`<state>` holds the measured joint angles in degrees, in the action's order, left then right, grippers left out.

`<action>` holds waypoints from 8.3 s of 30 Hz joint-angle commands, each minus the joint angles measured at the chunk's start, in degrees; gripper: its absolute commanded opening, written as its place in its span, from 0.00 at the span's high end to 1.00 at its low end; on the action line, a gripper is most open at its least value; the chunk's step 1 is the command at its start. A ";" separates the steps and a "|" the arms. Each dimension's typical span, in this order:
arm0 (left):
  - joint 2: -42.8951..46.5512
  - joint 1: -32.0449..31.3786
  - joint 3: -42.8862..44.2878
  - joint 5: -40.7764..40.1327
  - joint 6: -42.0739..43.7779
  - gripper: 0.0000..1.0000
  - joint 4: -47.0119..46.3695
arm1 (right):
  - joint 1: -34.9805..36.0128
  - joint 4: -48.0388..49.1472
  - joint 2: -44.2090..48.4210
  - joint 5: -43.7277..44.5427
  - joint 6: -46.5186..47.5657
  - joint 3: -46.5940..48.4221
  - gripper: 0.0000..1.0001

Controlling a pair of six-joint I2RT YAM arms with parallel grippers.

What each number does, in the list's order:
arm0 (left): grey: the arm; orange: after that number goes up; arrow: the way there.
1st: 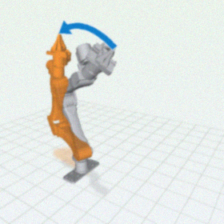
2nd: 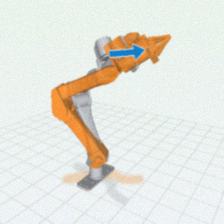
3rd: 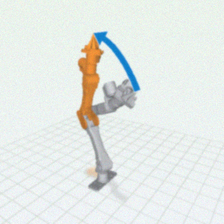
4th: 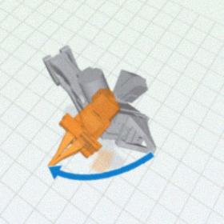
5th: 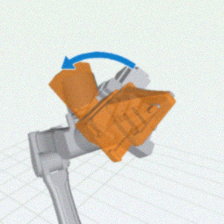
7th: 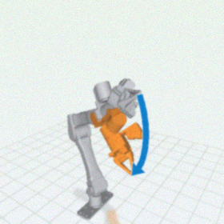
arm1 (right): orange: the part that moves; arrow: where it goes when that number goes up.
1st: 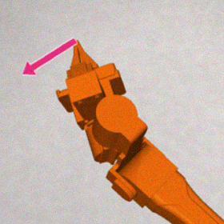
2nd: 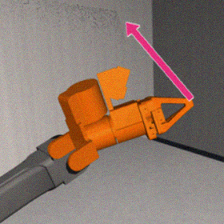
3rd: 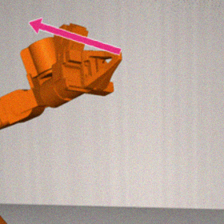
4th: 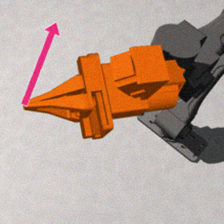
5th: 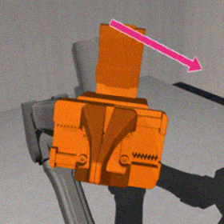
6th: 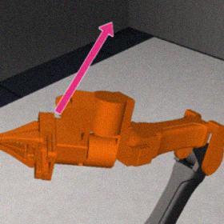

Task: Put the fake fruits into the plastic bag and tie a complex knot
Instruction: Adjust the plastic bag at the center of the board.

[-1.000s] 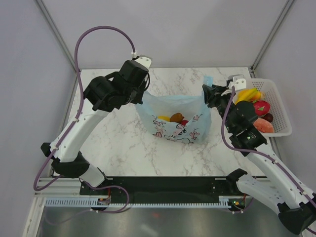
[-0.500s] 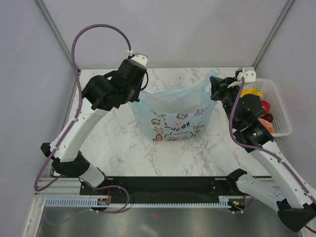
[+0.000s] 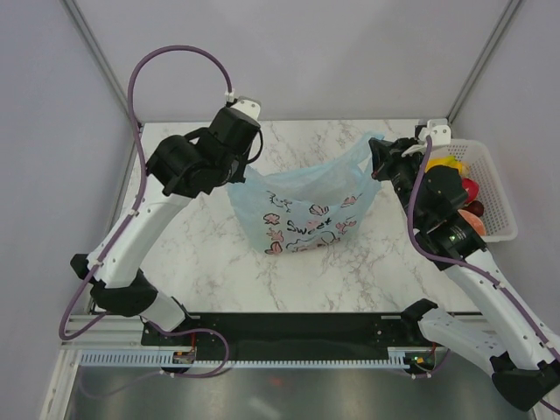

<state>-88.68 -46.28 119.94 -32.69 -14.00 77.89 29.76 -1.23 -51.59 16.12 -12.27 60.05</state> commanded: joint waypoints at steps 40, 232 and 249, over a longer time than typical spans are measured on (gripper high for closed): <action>-7.28 -0.65 -7.79 39.71 35.80 0.00 -48.35 | -0.14 -0.96 -2.11 -7.77 0.58 5.34 1.00; -4.74 0.49 -35.04 50.17 -13.60 0.26 -85.09 | -0.14 26.37 -2.46 -20.07 -2.58 -24.98 1.00; -3.07 -0.56 -36.53 48.60 -13.07 0.98 -85.97 | -0.14 28.92 -2.02 -21.48 -3.02 -26.48 0.45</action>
<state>-93.73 -46.28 82.65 16.82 -27.35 -5.30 29.76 23.86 -54.00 -3.55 -15.27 34.06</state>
